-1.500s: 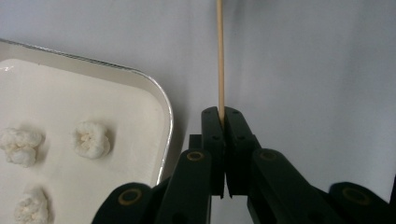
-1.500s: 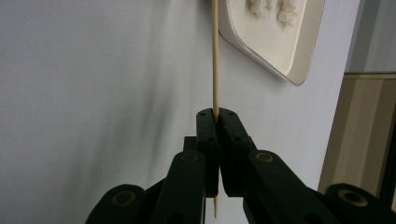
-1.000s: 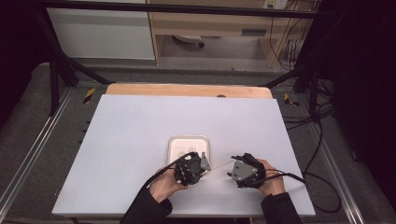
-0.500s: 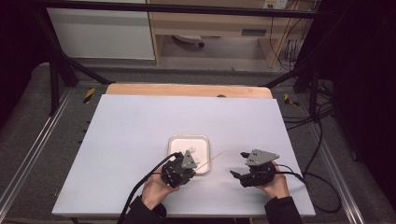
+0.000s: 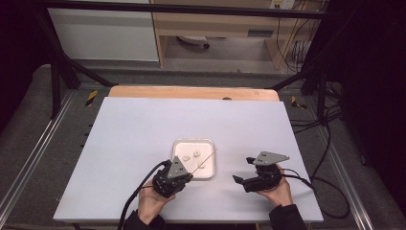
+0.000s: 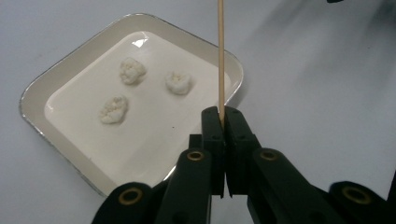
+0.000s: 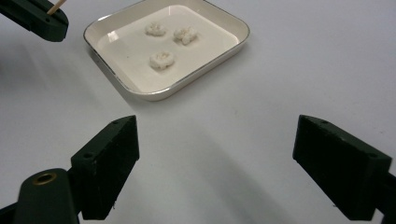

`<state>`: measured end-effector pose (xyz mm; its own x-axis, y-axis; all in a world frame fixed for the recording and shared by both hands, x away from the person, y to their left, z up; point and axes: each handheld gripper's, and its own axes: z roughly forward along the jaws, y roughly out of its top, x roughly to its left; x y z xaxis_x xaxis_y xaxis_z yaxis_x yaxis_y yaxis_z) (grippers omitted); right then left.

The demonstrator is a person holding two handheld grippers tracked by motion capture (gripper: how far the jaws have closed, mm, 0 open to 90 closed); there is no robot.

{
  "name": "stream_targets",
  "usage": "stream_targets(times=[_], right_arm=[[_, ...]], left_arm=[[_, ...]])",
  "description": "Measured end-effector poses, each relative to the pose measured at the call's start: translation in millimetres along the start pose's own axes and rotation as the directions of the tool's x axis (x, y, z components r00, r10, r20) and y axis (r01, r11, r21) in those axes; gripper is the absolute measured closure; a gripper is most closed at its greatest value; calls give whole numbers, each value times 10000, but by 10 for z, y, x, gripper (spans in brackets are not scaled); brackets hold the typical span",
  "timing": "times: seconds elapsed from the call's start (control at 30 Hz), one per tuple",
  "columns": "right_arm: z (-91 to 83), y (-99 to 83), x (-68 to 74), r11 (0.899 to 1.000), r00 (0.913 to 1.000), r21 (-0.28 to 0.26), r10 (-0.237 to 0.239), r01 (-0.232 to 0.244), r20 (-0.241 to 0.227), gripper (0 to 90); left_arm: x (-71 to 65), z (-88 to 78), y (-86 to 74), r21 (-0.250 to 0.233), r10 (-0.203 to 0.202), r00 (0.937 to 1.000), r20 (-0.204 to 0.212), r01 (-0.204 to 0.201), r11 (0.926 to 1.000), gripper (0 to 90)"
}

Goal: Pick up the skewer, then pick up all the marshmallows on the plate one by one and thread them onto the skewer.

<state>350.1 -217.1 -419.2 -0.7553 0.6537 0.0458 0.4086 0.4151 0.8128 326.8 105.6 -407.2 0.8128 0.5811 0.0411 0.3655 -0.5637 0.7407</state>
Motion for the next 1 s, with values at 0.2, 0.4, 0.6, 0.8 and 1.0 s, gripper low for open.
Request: stream_targets(times=[0.2, 0.4, 0.6, 0.8, 1.0], right_arm=[[54, 63, 14, 9994, 9992, 94, 345, -343, -210, 114], [158, 174, 41, 9989, 9986, -75, 463, -465, -268, 91], [312, 345, 122, 9979, 9974, -57, 638, -640, -347, 74], [518, 474, 191, 9961, 9953, 143, 877, -871, -418, 71], [738, 553, 255, 9949, 9948, 484, 907, -885, -468, 97]], left_arm=[[71, -79, -87, -466, -598, 9982, -78, 594, 9971, 880], [78, -160, -242, -1178, -1381, 9893, -470, 1318, 9842, 878], [142, -179, -370, -1306, -1629, 9850, -563, 1545, 9793, 878], [173, -202, -479, -1370, -1702, 9842, -499, 1620, 9772, 878], [190, -221, -544, -1332, -1767, 9831, -475, 1691, 9766, 878]])
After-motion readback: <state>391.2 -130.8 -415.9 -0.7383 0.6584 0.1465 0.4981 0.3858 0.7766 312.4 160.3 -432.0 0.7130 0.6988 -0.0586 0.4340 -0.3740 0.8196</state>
